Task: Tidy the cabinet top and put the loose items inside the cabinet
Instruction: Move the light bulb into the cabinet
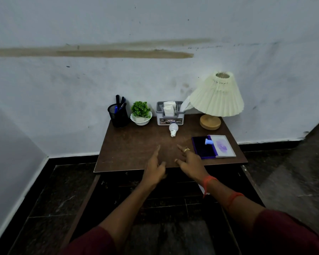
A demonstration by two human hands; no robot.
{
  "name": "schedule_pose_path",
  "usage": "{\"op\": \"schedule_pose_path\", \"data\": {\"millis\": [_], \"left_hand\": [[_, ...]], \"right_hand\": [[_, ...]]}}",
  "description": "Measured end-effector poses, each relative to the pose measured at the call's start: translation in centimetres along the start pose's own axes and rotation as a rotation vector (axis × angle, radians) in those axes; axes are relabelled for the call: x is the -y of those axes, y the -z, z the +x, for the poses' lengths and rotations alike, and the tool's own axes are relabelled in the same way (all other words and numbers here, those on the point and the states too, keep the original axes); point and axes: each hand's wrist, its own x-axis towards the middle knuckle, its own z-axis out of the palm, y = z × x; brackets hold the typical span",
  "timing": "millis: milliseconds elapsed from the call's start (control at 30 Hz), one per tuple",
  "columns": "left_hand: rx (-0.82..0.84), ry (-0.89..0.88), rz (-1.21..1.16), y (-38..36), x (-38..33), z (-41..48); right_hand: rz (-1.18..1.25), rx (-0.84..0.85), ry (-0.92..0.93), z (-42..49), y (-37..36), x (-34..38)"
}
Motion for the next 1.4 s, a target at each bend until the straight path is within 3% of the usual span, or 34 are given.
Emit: {"op": "schedule_pose_path", "data": {"millis": [300,467,567,667,800,967,1400], "left_hand": [[-0.003,-0.077,0.151,0.2,-1.8,6.9],[-0.026,-0.05,0.099,-0.6,-1.3,10.4],[-0.071,0.024,-0.003,-1.5,-0.7,12.4],[-0.125,0.26,-0.288,-2.3,-0.9,14.4],[-0.09,0.343,-0.53,-3.3,-1.8,15.4],[-0.082,0.379,-0.665,-3.8,-2.5,16.8],[-0.098,0.333,-0.722,-3.5,-3.7,14.9]], "right_hand": [[-0.095,0.004,-0.055,5.9,1.8,0.5],[0.01,-0.026,-0.131,8.6,1.5,-0.1],[0.135,-0.062,-0.186,9.9,0.8,-0.1],[0.513,-0.144,-0.355,11.5,0.2,0.1],[0.855,-0.192,-0.472,13.1,0.3,1.1],[0.955,-0.204,-0.53,14.5,0.4,0.8],[1.044,-0.131,-0.488,12.9,0.4,2.4]]}}
